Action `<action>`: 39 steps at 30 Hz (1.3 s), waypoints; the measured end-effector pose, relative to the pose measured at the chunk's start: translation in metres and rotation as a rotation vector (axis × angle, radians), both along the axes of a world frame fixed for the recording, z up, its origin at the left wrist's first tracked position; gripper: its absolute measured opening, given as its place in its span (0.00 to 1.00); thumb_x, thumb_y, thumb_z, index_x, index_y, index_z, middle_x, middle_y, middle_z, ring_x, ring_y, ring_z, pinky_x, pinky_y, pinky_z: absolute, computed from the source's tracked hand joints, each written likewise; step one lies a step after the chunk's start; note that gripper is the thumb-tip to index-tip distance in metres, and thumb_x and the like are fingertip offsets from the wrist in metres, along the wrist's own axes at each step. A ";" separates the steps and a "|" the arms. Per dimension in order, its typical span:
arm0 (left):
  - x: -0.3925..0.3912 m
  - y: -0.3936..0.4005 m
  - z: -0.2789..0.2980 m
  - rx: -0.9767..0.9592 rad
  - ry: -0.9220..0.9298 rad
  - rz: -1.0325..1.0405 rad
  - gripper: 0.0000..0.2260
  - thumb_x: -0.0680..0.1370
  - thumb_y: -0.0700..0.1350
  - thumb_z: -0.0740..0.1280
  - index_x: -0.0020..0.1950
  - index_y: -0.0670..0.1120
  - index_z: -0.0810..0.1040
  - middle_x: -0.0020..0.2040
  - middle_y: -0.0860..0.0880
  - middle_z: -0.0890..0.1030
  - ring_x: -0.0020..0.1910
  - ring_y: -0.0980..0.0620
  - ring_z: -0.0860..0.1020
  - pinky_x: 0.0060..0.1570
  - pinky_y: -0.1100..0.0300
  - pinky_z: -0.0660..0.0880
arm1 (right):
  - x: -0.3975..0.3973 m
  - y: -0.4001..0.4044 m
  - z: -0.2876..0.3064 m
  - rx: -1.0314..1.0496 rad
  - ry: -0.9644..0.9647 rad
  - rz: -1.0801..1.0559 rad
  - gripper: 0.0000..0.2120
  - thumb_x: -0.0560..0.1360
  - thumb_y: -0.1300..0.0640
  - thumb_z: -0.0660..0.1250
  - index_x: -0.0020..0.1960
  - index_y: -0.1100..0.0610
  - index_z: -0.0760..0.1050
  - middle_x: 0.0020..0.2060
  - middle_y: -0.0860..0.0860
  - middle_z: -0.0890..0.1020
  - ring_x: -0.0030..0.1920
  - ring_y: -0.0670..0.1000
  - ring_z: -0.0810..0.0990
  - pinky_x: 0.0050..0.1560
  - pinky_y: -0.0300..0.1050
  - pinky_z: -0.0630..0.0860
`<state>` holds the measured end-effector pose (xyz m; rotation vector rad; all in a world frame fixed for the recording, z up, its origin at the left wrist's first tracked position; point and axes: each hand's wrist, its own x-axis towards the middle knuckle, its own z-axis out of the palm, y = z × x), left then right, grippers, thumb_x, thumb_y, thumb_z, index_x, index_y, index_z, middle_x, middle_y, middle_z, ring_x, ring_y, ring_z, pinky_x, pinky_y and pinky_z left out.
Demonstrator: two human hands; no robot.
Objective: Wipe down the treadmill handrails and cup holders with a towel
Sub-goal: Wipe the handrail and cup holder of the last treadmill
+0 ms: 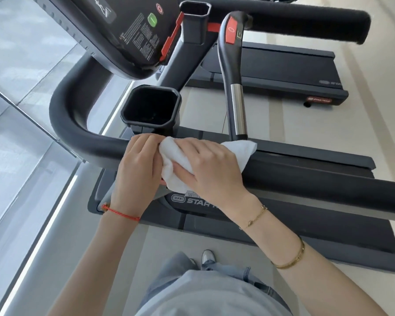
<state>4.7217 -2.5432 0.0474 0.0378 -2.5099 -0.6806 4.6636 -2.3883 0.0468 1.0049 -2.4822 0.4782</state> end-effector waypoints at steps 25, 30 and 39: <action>-0.080 -0.132 0.025 0.003 -0.204 -0.010 0.14 0.82 0.44 0.62 0.66 0.45 0.78 0.58 0.49 0.81 0.54 0.48 0.79 0.48 0.64 0.68 | -0.065 -0.063 0.029 -0.076 -0.713 -0.421 0.19 0.78 0.34 0.53 0.43 0.48 0.71 0.35 0.46 0.77 0.40 0.52 0.76 0.37 0.46 0.69; -0.094 -0.135 0.016 0.057 -0.244 -0.072 0.17 0.82 0.48 0.60 0.67 0.42 0.76 0.55 0.46 0.81 0.52 0.45 0.80 0.50 0.46 0.78 | -0.056 -0.064 0.032 0.058 -0.806 -0.421 0.21 0.75 0.33 0.53 0.45 0.49 0.73 0.37 0.46 0.80 0.41 0.50 0.78 0.40 0.47 0.76; -0.100 -0.137 0.009 0.125 -0.280 -0.069 0.17 0.82 0.46 0.62 0.70 0.43 0.75 0.58 0.47 0.81 0.55 0.48 0.80 0.52 0.60 0.73 | -0.098 -0.075 0.040 0.037 -0.687 -0.426 0.22 0.77 0.39 0.58 0.36 0.55 0.70 0.31 0.49 0.76 0.33 0.50 0.74 0.31 0.44 0.63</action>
